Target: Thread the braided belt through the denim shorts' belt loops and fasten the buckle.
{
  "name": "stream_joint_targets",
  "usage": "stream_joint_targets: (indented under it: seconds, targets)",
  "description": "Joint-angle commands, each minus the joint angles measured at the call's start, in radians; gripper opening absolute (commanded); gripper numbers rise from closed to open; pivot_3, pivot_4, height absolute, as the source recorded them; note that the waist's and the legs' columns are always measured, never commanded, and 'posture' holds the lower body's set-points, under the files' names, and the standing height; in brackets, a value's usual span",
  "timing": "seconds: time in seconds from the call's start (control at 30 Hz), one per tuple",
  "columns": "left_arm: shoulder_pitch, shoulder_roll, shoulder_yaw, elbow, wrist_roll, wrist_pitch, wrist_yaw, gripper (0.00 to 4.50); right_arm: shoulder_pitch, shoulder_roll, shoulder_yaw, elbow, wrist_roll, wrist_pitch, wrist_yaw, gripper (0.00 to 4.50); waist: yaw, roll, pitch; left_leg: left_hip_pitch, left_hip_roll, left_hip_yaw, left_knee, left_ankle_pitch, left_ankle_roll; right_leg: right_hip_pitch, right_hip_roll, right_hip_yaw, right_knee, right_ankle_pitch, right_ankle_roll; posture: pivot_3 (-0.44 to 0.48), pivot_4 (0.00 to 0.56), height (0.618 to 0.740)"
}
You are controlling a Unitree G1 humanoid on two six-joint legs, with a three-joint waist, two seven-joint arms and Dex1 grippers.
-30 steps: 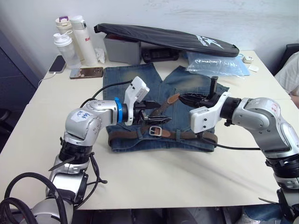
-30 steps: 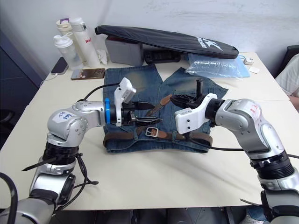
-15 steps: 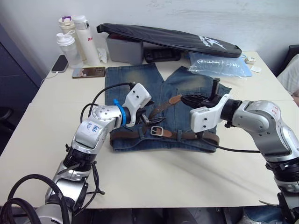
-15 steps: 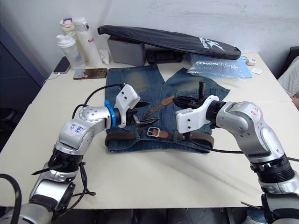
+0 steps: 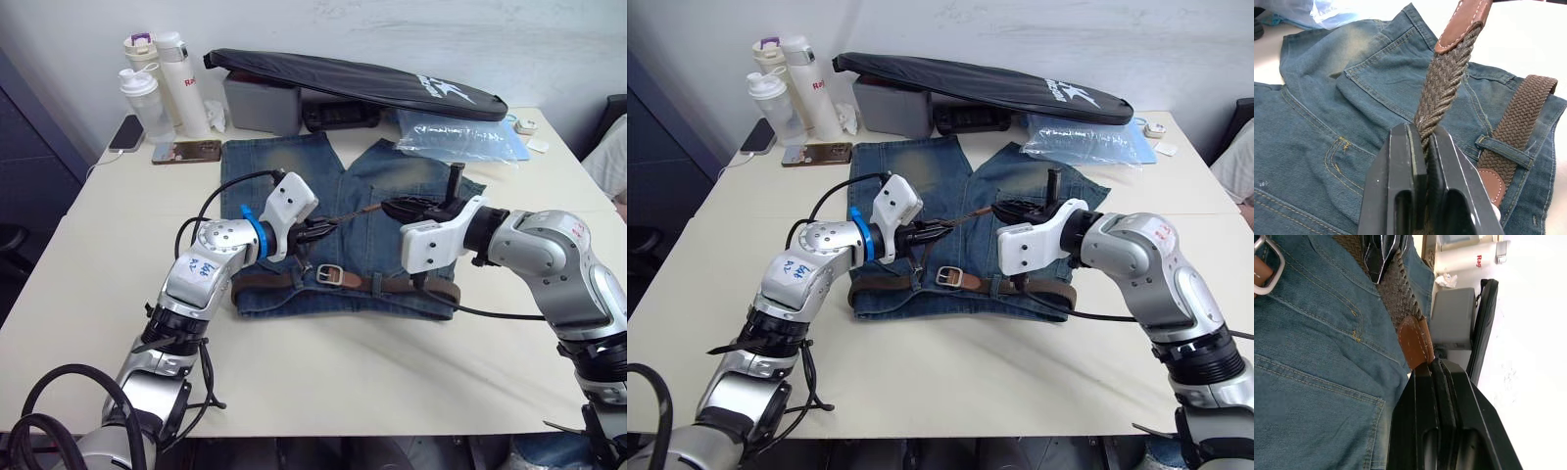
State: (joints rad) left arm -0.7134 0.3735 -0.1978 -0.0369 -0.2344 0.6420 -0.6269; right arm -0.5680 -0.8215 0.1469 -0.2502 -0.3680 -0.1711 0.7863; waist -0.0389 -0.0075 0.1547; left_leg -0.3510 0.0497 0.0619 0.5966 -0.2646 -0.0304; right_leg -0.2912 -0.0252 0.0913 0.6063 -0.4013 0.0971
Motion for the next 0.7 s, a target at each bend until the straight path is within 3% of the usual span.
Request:
stream_joint_targets:
  seconds: [0.03,0.17,0.33,0.47,0.53,0.7]
  targets:
    - [-0.033,0.010,0.021,0.021,0.015,-0.036,-0.011,0.04,0.006,0.008,-0.052,-0.073,0.064,0.058,0.015,0.00,0.002,0.000,0.000,0.000,0.000,0.000,0.000,0.000,0.000,0.000,0.000,0.000,0.000,0.000,0.000,0.000,0.150,0.740]
    - [-0.039,0.018,0.026,0.051,0.025,-0.053,-0.020,0.04,0.034,0.025,-0.086,-0.115,0.177,0.157,0.053,0.00,0.009,0.000,0.000,0.000,0.000,0.000,0.000,0.000,0.000,0.000,0.000,0.000,0.000,0.000,0.000,0.000,0.150,0.740]
    - [-0.029,0.029,0.047,0.075,0.027,-0.057,-0.008,0.00,0.073,-0.008,-0.159,-0.188,0.292,0.282,0.111,1.78,0.010,0.000,0.000,0.000,0.000,0.000,0.000,0.000,0.000,0.000,0.000,0.000,0.000,0.000,0.001,0.000,0.150,0.740]
    - [-0.013,0.012,0.120,0.075,0.006,-0.017,0.064,0.00,0.167,-0.046,-0.193,-0.293,0.413,0.510,0.184,3.67,0.014,0.000,0.000,-0.002,0.000,-0.002,-0.001,0.000,0.001,0.000,0.000,-0.001,0.001,0.001,0.002,0.000,0.150,0.740]
    - [0.010,0.032,0.106,0.048,0.008,-0.006,0.040,0.00,0.217,-0.043,-0.156,-0.322,0.362,0.507,0.153,4.47,0.012,0.001,0.000,-0.003,0.000,-0.002,-0.001,-0.001,0.001,0.000,0.000,-0.001,0.001,0.001,0.002,0.000,0.150,0.740]
    - [0.000,0.092,0.101,0.064,0.041,-0.035,0.011,0.00,0.294,0.025,0.029,-0.293,0.135,0.422,-0.006,4.47,0.008,0.001,0.000,-0.002,0.000,0.000,-0.002,0.000,0.000,-0.003,0.000,0.000,-0.002,0.001,0.002,0.000,0.150,0.740]
